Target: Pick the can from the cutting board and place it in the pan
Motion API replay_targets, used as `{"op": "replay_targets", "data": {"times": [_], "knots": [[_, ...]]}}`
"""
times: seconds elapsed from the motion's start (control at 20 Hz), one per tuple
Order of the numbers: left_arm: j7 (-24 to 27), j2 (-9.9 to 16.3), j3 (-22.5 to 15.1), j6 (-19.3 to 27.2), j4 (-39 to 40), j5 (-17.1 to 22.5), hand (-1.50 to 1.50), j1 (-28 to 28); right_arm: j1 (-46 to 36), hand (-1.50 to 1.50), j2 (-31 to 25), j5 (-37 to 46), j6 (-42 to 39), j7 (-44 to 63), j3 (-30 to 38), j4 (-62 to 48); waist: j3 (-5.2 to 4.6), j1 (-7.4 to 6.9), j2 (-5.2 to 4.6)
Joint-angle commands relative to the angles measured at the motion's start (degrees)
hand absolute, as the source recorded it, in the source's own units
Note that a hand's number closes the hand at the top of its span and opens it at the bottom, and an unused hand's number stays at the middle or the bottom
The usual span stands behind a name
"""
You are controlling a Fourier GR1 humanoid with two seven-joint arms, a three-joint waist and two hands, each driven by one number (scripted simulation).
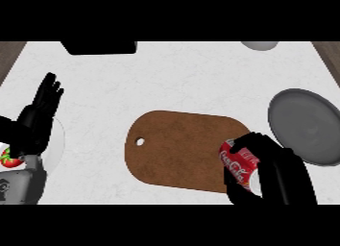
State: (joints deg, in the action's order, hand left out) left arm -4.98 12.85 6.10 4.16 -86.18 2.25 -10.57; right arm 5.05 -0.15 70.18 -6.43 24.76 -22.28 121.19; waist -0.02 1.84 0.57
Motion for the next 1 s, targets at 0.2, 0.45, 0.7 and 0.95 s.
{"op": "replay_targets", "data": {"times": [0.2, 0.45, 0.7, 0.95], "knots": [[1.3, -3.9, -3.7, 2.1, -0.2, -3.0, 0.0, 0.1, -2.8, 1.5, -0.1, -18.3, 1.0, -0.9, 19.7, 3.3, 0.07, -1.66, -0.66], [-0.4, -1.5, -1.4, 0.3, 0.8, -1.3, 0.0, -2.7, -6.4, 1.5, -10.7, -26.6, 3.8, -13.1, 37.3, -10.7, 0.16, -1.88, -0.79], [-1.0, -2.6, -2.5, 1.0, -0.5, -2.3, 0.0, -1.9, -11.9, 1.5, -16.6, -26.3, 9.1, -22.6, 42.7, -27.4, 0.11, -2.38, -0.71], [-2.4, -1.0, -1.2, -0.3, 0.8, -1.2, 0.0, -5.6, -22.5, 1.5, -22.9, -21.8, 17.5, -28.3, 46.7, -50.2, 0.17, -3.49, -1.11]]}}
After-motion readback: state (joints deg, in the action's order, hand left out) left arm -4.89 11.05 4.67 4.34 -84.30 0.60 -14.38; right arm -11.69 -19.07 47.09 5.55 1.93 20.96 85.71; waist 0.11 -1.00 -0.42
